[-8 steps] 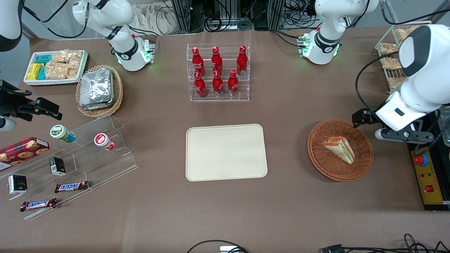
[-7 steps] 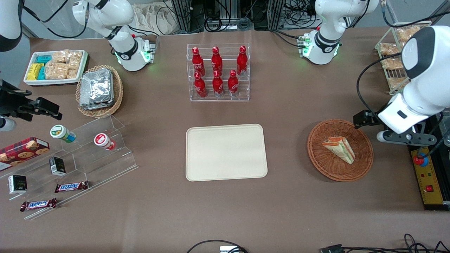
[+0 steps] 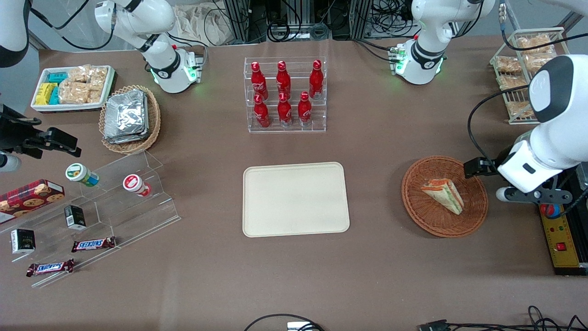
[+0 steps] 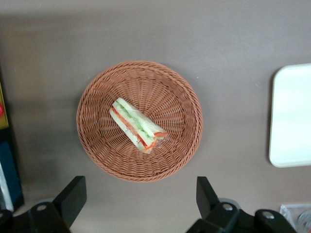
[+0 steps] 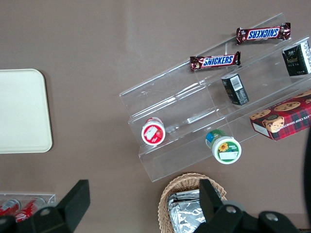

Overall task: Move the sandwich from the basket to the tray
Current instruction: 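Lower the open left gripper over the sandwich in the wicker basket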

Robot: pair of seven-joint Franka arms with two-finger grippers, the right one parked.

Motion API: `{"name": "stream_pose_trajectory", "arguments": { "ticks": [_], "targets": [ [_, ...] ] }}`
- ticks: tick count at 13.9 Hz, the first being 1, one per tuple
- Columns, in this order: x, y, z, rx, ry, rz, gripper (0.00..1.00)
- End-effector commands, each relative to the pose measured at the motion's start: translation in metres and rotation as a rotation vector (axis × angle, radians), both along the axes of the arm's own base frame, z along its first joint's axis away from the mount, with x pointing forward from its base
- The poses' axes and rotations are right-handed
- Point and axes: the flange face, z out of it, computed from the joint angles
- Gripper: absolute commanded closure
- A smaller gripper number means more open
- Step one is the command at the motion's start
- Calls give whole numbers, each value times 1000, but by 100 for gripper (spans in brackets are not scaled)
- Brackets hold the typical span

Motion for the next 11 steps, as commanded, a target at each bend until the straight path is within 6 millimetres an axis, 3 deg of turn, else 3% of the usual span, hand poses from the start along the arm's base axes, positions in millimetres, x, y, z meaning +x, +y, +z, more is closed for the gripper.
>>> {"name": "stream_pose_trajectory", "arguments": {
  "ticks": [1,3,6,7,9,11],
  "targets": [
    [9,3,-39,34,8,286,0],
    [5,18,-71,42,-16,545,0],
    [-14,21,-130,49,-3,611,0],
    [-20,31,-150,54,-1,675,0],
    [-31,34,-179,53,-12,720,0],
    [-41,50,-199,48,-15,752,0]
  ]
}}
